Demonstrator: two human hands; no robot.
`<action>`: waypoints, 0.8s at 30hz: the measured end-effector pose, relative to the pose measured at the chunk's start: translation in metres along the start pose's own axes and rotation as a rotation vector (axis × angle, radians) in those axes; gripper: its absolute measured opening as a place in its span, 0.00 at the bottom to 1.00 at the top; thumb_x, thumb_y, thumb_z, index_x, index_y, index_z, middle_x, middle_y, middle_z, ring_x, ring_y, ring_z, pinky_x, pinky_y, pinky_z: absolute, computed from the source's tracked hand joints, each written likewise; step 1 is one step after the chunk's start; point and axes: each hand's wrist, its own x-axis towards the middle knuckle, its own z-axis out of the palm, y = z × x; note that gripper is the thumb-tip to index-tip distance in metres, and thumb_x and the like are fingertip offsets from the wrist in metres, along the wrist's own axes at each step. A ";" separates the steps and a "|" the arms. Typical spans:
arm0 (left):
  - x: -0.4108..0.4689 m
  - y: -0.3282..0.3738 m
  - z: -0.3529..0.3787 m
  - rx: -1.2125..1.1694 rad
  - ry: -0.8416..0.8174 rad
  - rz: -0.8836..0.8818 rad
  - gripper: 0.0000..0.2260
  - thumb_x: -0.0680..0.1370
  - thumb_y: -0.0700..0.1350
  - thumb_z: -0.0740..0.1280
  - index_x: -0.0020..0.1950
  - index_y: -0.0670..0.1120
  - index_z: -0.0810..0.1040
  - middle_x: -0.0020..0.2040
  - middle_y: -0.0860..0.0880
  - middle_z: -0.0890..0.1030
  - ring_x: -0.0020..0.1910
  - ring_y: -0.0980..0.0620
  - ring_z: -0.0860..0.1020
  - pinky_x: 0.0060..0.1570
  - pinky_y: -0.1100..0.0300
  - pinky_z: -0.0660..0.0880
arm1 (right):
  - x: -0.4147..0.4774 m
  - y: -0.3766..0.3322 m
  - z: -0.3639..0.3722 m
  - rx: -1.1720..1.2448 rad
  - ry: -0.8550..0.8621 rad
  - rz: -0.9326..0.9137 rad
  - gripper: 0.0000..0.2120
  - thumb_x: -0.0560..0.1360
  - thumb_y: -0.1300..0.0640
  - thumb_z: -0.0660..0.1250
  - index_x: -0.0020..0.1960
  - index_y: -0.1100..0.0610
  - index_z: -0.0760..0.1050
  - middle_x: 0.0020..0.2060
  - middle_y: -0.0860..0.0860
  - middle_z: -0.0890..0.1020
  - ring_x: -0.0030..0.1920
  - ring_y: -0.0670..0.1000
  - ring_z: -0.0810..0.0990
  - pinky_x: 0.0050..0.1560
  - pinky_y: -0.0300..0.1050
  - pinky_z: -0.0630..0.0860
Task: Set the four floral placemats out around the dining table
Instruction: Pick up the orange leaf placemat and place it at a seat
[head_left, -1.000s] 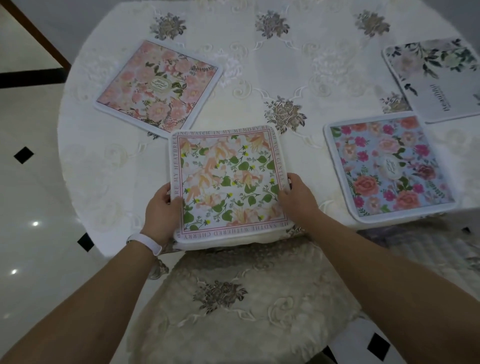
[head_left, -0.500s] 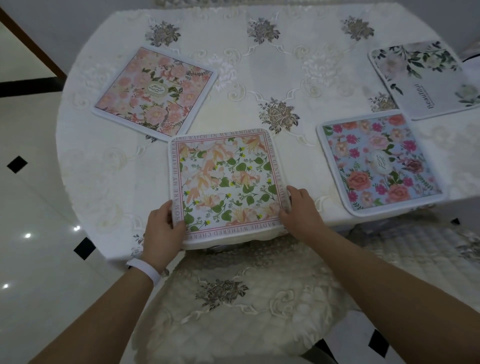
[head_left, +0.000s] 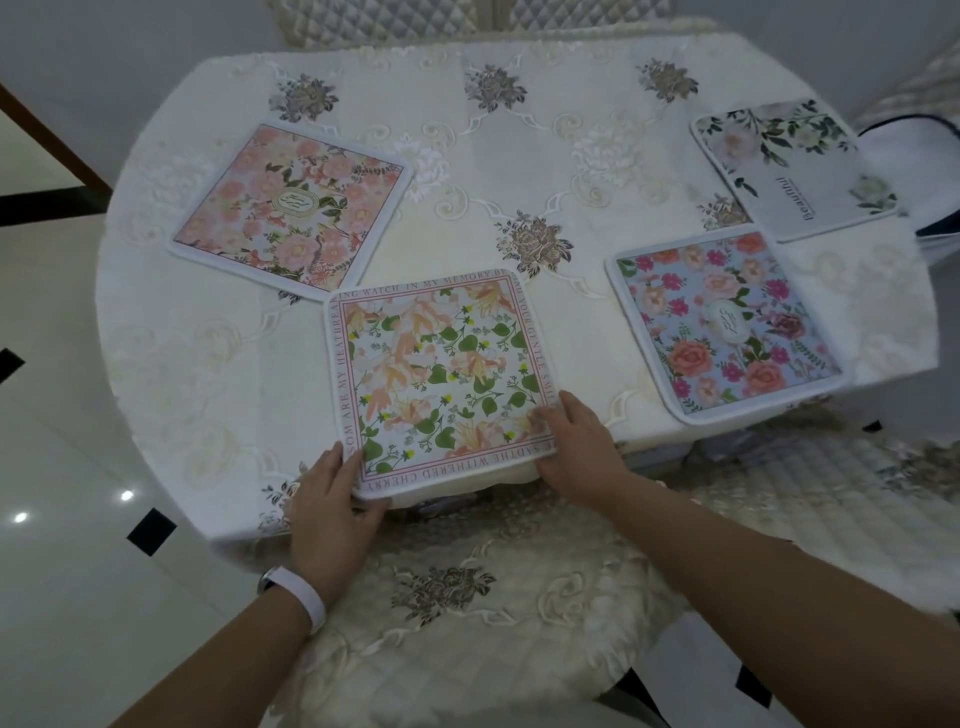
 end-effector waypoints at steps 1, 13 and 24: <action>-0.001 0.000 0.001 -0.025 0.005 -0.003 0.30 0.71 0.45 0.76 0.72 0.45 0.71 0.74 0.40 0.67 0.72 0.39 0.65 0.69 0.37 0.63 | 0.000 -0.001 0.000 0.030 0.012 0.012 0.31 0.71 0.53 0.69 0.71 0.49 0.63 0.75 0.57 0.58 0.73 0.60 0.60 0.73 0.56 0.61; -0.005 0.007 0.006 -0.246 0.019 -0.004 0.22 0.72 0.37 0.74 0.66 0.44 0.76 0.69 0.42 0.69 0.69 0.43 0.65 0.67 0.41 0.68 | -0.006 -0.011 0.001 0.120 0.016 0.086 0.31 0.70 0.58 0.69 0.71 0.50 0.65 0.75 0.57 0.57 0.71 0.61 0.60 0.72 0.58 0.60; -0.004 0.003 0.003 -0.218 0.026 -0.005 0.21 0.71 0.38 0.75 0.63 0.42 0.78 0.69 0.43 0.70 0.69 0.43 0.65 0.67 0.42 0.68 | -0.013 -0.014 0.003 0.141 0.045 0.106 0.29 0.71 0.60 0.68 0.70 0.51 0.66 0.74 0.57 0.58 0.71 0.59 0.59 0.72 0.54 0.59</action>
